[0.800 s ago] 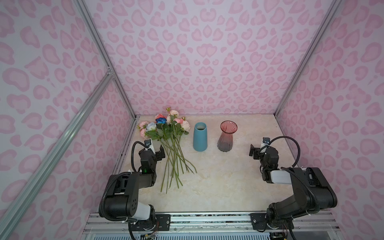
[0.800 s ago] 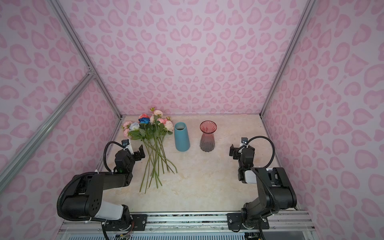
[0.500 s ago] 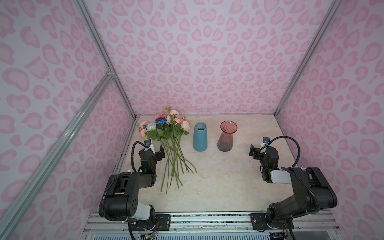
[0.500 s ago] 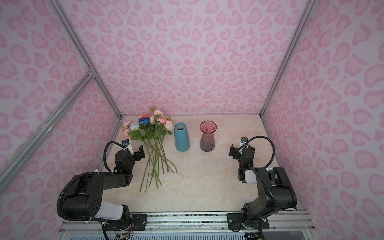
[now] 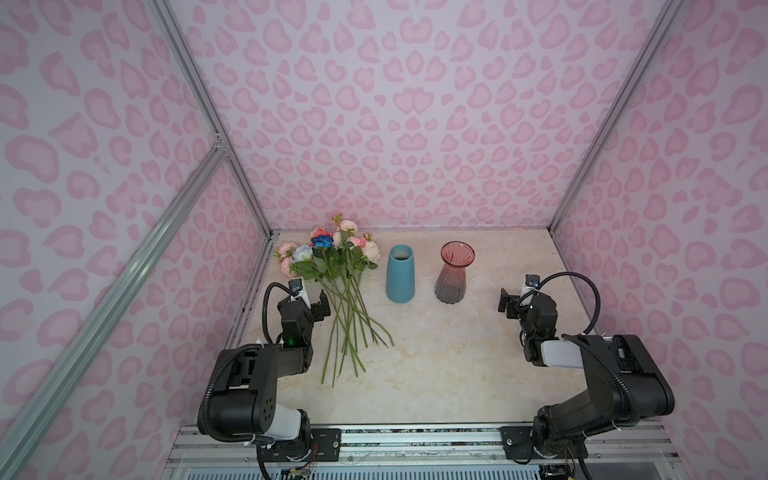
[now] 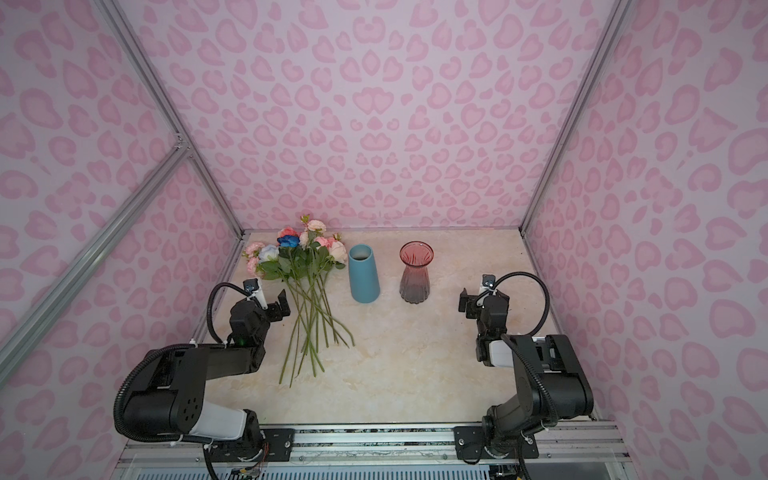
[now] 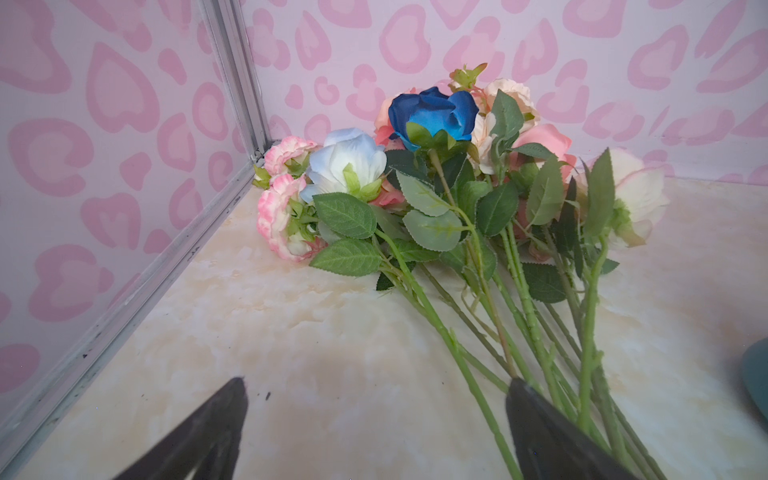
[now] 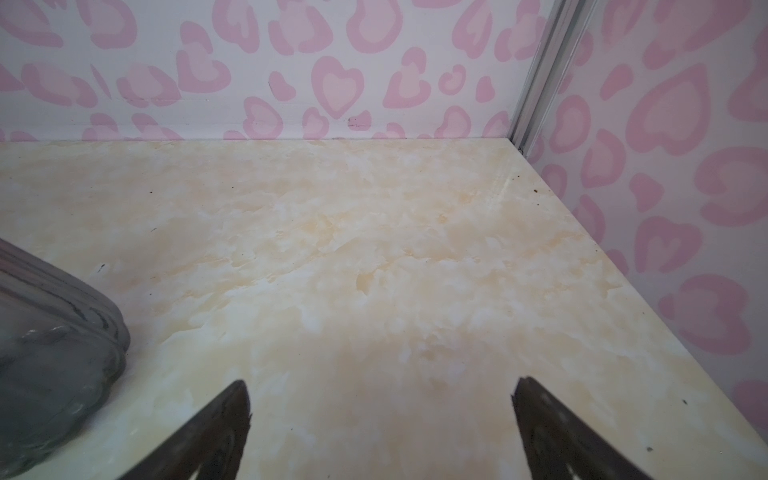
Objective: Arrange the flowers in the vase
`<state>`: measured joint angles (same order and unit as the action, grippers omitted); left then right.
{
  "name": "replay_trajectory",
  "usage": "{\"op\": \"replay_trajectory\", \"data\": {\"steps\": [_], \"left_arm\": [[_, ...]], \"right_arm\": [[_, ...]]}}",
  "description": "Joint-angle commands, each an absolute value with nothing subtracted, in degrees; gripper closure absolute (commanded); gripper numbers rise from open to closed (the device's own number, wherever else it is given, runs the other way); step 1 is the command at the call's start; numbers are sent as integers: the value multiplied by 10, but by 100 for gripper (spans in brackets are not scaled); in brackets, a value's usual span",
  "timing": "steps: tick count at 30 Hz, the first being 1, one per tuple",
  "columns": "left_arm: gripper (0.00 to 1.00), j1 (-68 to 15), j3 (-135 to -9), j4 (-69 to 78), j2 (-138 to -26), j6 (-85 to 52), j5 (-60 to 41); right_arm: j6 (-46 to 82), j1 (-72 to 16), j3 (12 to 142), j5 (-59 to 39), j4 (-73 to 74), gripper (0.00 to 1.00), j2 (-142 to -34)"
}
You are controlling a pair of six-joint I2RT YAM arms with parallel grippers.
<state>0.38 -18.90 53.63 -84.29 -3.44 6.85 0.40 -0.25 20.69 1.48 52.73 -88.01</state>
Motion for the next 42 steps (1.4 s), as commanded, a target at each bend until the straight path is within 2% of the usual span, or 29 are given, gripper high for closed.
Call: {"op": "replay_trajectory", "data": {"steps": [1,15,18,24,27,29,30,32,34,35,36,37,38,39,42], "left_arm": [[2,5,-192,552,-844,-32,67],[2,4,-192,550,-839,-30,62],[2,4,-248,425,-796,-20,38],[2,4,-275,293,-643,-41,46],[2,3,-317,174,-544,-85,37],[2,3,-368,60,-484,-148,38],[2,3,-395,12,-462,-185,41],[2,3,-454,-113,-425,-294,53],[2,3,-497,-233,-386,-357,48],[2,3,-490,-241,-365,-365,46],[4,3,-471,-241,-337,-395,53],[3,3,-453,-233,-314,-398,44],[1,3,-445,-229,-299,-388,30],[0,3,-444,-236,-295,-383,22],[6,3,-472,-301,-321,-372,21]], "right_arm": [[1,-3,207,16,531,0,-880],[3,-2,205,21,533,0,-879],[11,-5,212,51,525,0,-869],[24,-26,299,148,273,0,-725],[28,-67,381,241,110,0,-648],[73,-117,469,317,-27,0,-606],[115,-132,509,326,-88,0,-593],[207,-137,566,284,-176,0,-562],[308,-124,547,244,-167,1,-522],[316,-103,531,169,-143,14,-507],[302,-82,523,80,-116,37,-496],[306,-78,548,55,-149,51,-507],[296,-85,590,60,-198,57,-532],[281,-101,632,75,-253,56,-560],[232,-141,746,94,-378,52,-660]]}}
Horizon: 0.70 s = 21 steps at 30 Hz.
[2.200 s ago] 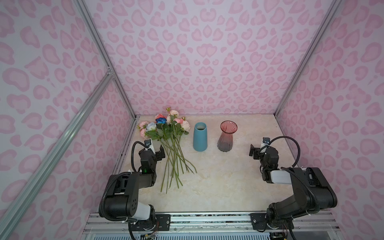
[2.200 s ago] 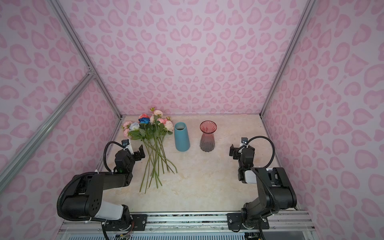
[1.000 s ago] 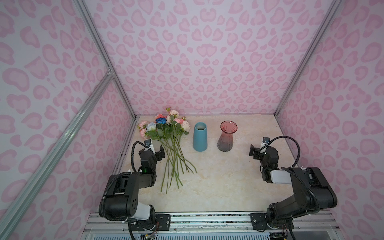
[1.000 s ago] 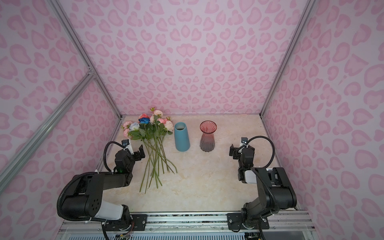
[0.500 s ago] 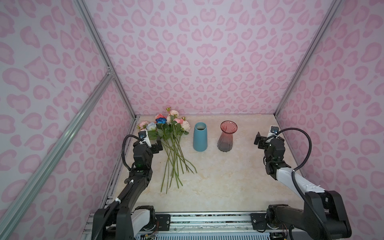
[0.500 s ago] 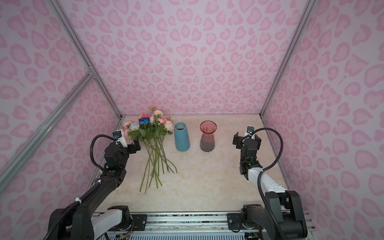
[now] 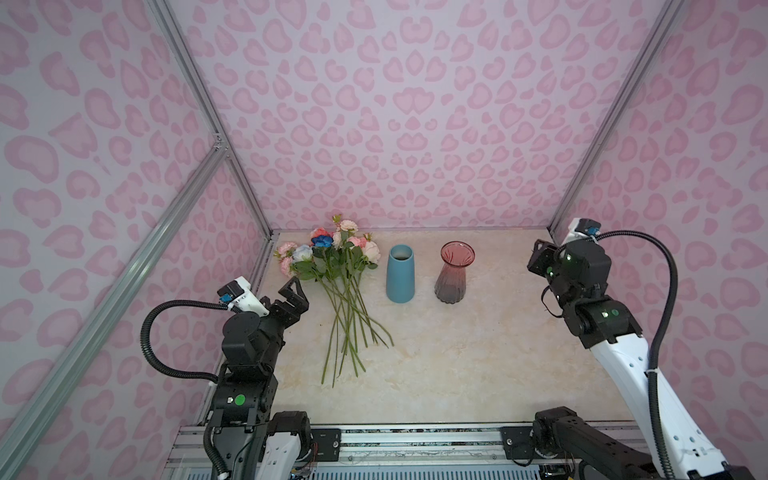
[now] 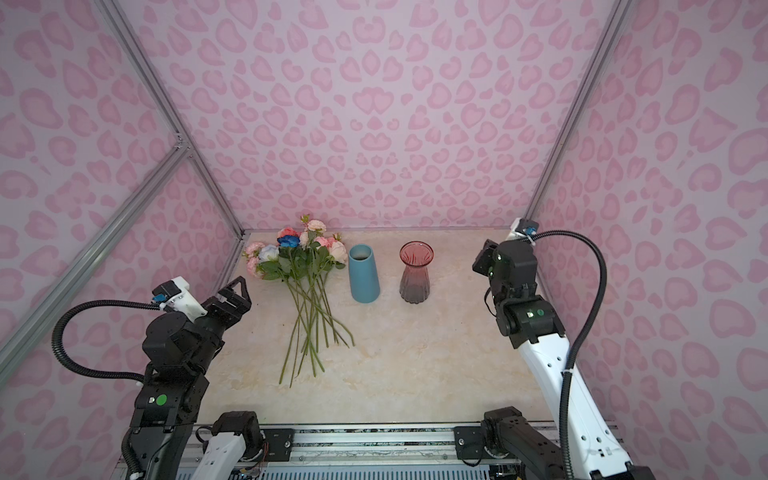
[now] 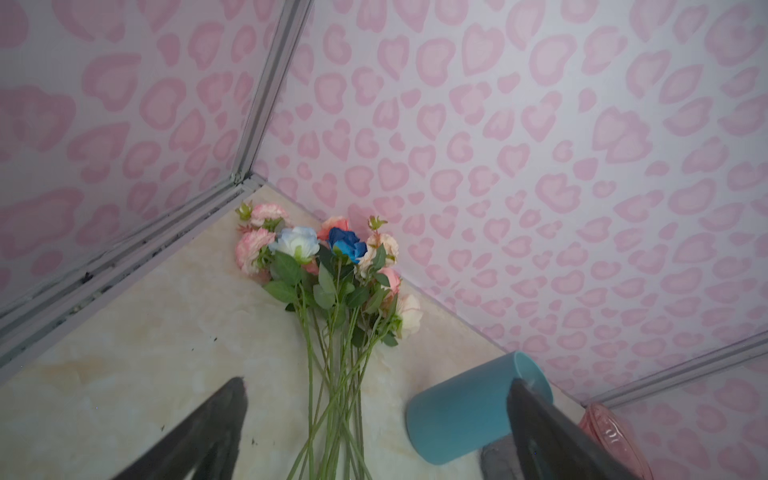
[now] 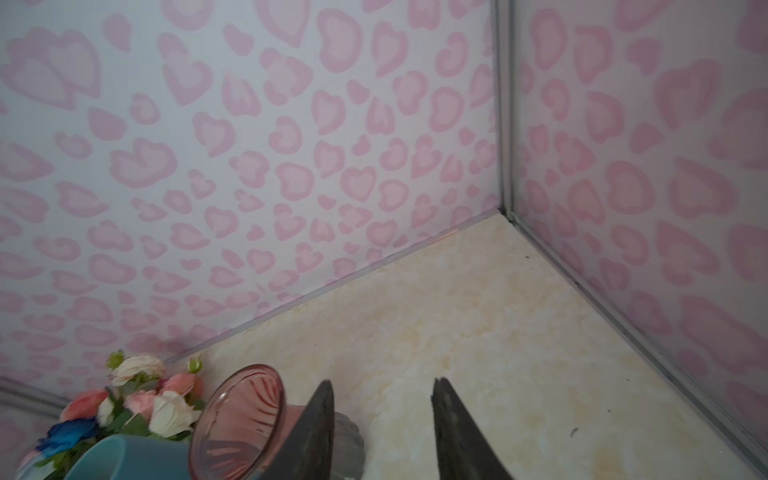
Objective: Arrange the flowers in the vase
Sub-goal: 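Move the left gripper over the rose stems while the right gripper approaches the pink vase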
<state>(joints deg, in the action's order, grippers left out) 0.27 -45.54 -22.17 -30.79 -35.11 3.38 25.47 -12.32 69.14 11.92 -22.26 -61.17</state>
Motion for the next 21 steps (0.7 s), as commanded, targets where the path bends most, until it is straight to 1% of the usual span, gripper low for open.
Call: {"op": "replay_trajectory", "data": {"steps": [1,3,6,8,13,15,17,19,21], "left_arm": [[8,3,-482,-325,-335,-369,17],[10,3,-494,-355,-360,-368,-6],[17,3,-487,-361,-382,-375,-76],[22,3,-472,-349,-392,-368,-128],[24,3,-469,-357,-417,-362,-128],[24,2,-468,-350,-420,-362,-133],[24,2,-470,-347,-423,-359,-133],[24,2,-473,-348,-424,-356,-134],[24,2,-472,-347,-427,-352,-141]], "right_arm": [[225,-146,770,75,-403,54,-691],[230,-151,803,55,-430,56,-741],[235,-159,844,39,-447,57,-810],[230,-161,882,17,-451,54,-853],[209,-158,994,-46,-504,49,-966],[209,-158,1025,-51,-523,49,-994],[209,-157,1047,-59,-537,49,-1016],[208,-158,1059,-81,-543,52,-1033],[212,-159,1059,-83,-544,54,-1042]]}}
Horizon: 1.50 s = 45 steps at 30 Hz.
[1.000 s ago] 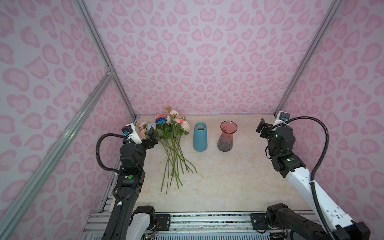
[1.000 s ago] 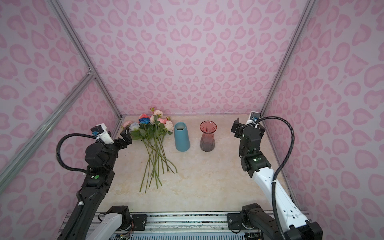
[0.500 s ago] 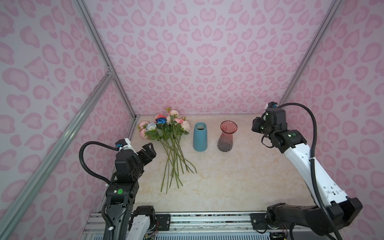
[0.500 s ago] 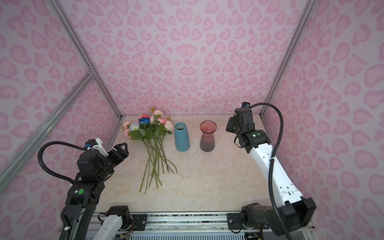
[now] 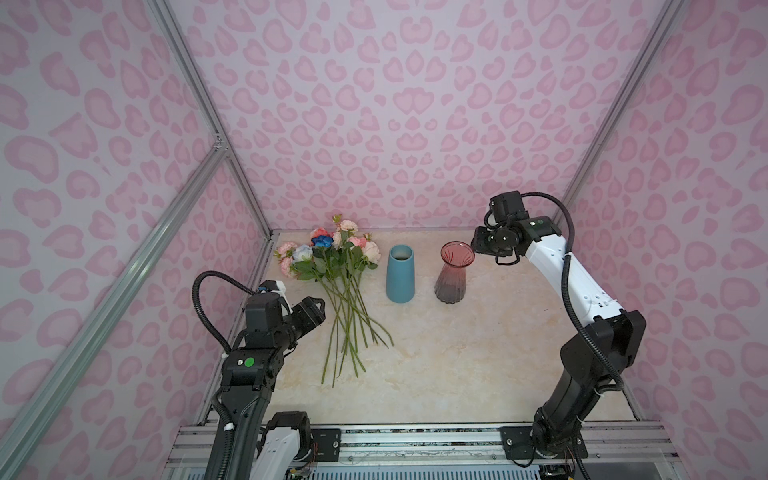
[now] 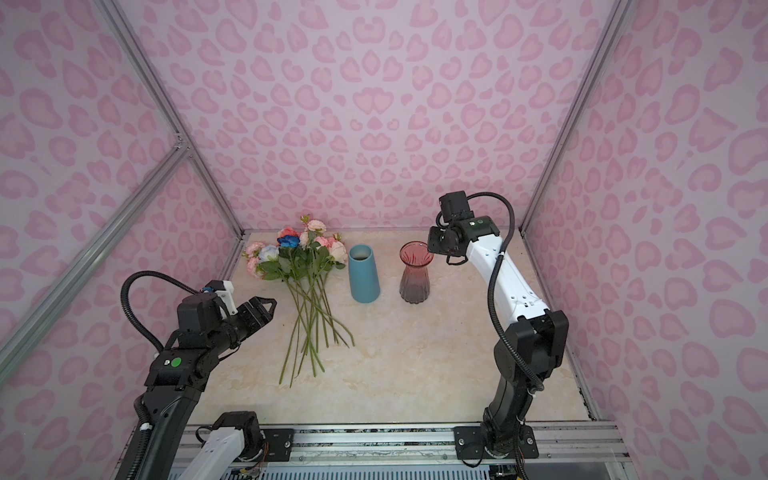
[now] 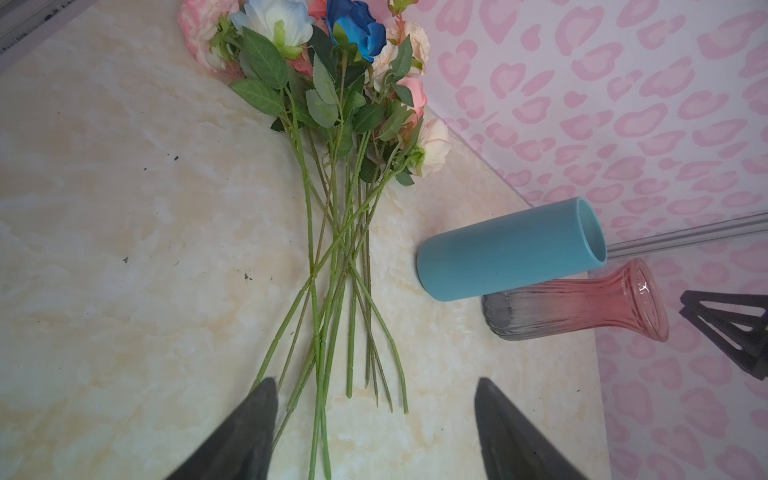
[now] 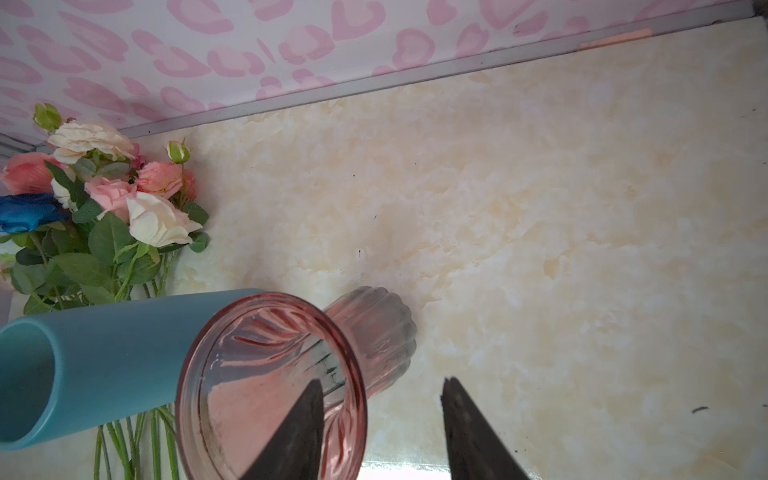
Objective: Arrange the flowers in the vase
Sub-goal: 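Move the left gripper over the rose stems while the right gripper approaches the pink vase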
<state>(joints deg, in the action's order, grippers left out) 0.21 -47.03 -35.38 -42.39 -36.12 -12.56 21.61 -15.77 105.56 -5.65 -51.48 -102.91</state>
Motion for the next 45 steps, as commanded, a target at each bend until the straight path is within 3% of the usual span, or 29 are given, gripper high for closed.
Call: {"op": "replay_trajectory", "data": {"steps": [1,13,16,26,37,45], "left_arm": [[24,2,-472,-346,-429,-350,-144],[24,2,-486,-340,-482,-323,-153],[24,2,-491,-340,-487,-319,-153],[22,2,-503,-359,-475,-299,-134],[22,2,-510,-354,-489,-288,-134],[35,-14,-501,-336,-551,-325,-108]], "right_arm": [[212,-159,1057,-86,-544,55,-1046],[216,-180,1092,-103,-558,79,-1096],[214,-183,1105,-90,-571,81,-1106],[214,-184,1080,-102,-565,100,-1084],[237,-174,1016,-155,-525,100,-1023],[232,-180,945,-214,-523,100,-966]]}}
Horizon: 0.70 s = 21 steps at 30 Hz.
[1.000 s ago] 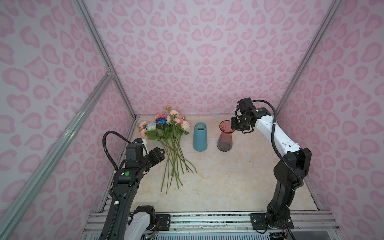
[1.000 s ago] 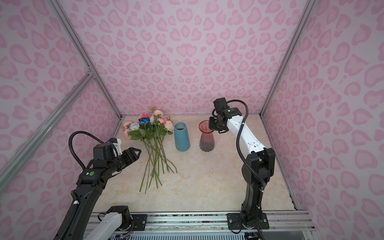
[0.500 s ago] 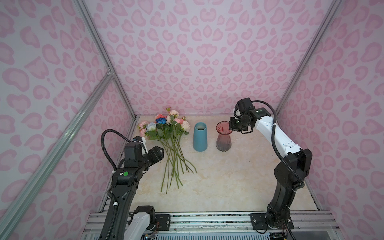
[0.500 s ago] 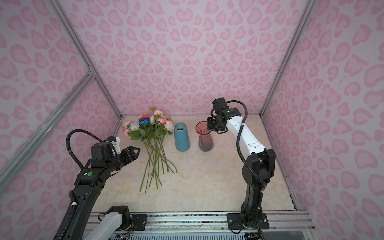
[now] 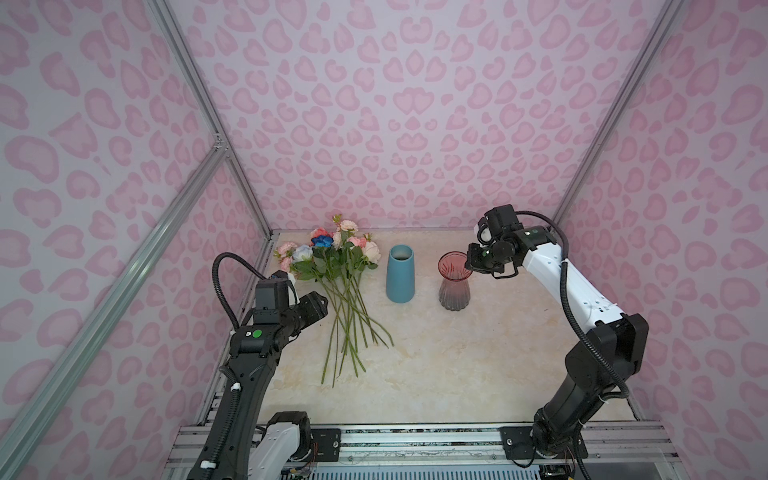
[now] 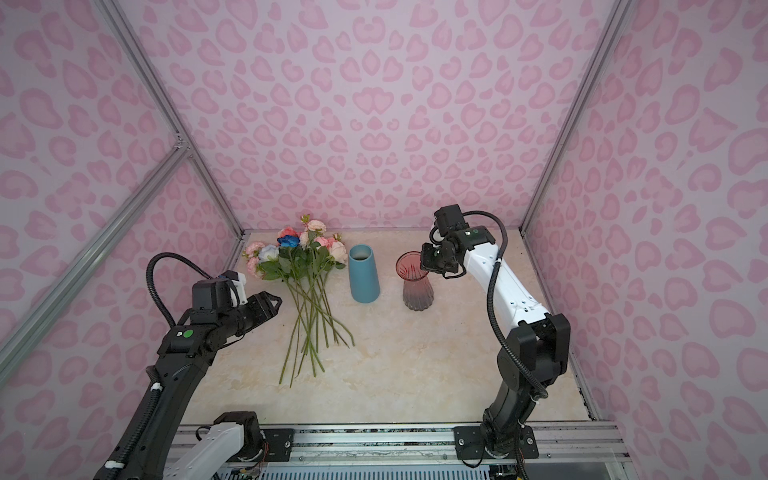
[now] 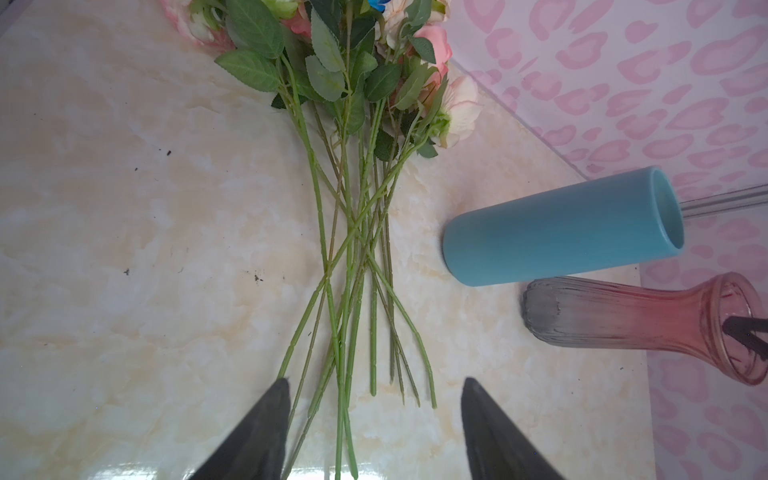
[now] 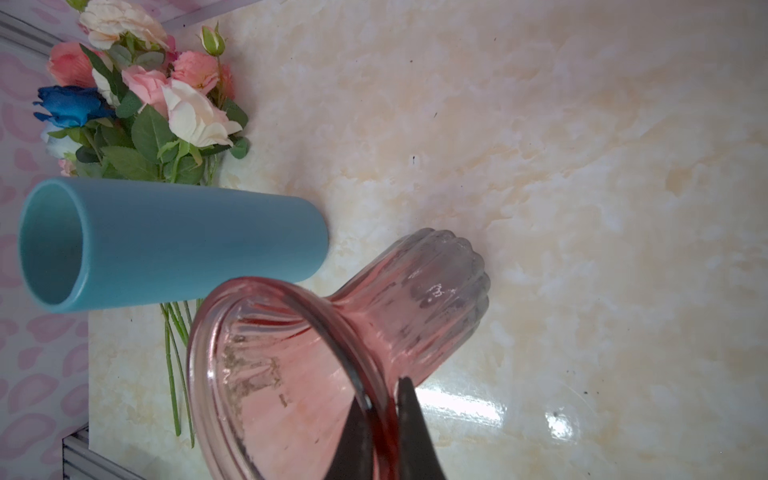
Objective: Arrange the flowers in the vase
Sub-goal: 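Move the left gripper over the rose stems while the right gripper approaches the pink vase, then grasp one white rose stem with the left gripper and lift it upward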
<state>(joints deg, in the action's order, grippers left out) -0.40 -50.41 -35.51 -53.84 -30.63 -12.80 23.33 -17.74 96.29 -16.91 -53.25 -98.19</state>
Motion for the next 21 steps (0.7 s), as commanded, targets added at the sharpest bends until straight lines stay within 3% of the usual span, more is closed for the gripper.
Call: {"op": "replay_trajectory", "data": {"steps": [1,11,18,21], "left_arm": [[35,-23,-502,-335,-559,-328,-96],[37,-120,-508,-288,-635,-360,-13],[40,-161,-565,-287,-763,-334,49],[44,-164,-591,-290,-824,-314,73]], "right_arm": [[235,-179,933,-223,-519,100,-957],[257,-220,830,-261,-518,100,-884],[289,-242,777,-273,-490,100,-844],[288,-247,774,-273,-488,83,-836]]}}
